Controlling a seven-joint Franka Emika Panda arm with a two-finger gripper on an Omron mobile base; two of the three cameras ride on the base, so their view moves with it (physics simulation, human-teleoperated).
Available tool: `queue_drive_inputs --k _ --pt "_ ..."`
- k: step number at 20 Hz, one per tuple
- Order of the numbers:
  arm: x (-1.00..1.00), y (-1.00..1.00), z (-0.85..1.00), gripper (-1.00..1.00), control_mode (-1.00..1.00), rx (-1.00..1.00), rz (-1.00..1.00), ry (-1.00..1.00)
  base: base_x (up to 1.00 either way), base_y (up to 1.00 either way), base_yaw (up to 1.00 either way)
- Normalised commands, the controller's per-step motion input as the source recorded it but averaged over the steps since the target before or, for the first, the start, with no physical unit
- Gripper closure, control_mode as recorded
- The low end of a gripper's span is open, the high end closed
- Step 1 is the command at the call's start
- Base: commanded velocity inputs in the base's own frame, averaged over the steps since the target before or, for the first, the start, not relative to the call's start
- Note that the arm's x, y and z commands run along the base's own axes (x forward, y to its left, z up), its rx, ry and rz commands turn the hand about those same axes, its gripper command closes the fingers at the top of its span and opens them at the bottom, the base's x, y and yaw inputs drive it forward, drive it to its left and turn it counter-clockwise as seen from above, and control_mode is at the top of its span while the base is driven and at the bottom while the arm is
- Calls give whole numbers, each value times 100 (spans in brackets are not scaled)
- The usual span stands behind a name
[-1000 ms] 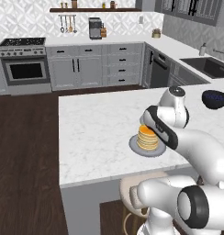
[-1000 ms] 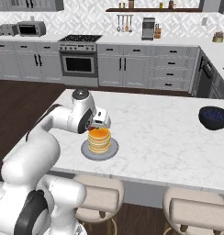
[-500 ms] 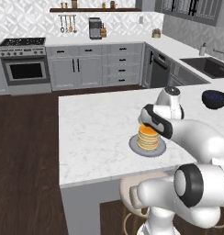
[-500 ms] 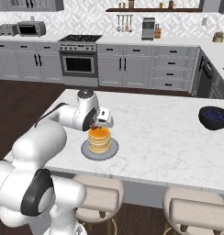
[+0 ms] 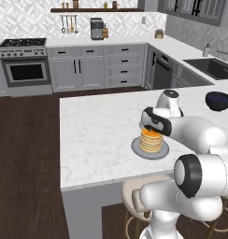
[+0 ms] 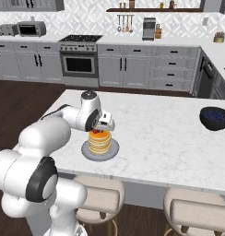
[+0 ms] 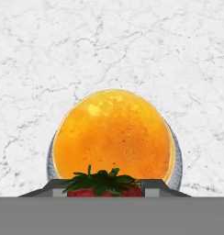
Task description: Take the strawberry from the fridge and place it on top of the pancake, located on the dining counter.
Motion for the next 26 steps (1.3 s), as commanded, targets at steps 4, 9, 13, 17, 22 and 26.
queue_drive_inputs --k 4,9,13,17,22,26 --pt "8 0 -25 100 -100 0 0 3 0 0 0" --pt "14 0 -22 100 -100 0 0 1 0 0 0" --pt "3 0 -2 100 -100 0 0 0 0 0 0" --pt "20 0 6 100 -100 0 0 0 0 0 0" --pt "28 -2 0 100 -100 0 0 0 0 0 0" --pt "0 -1 -14 100 -100 0 0 3 0 0 0"
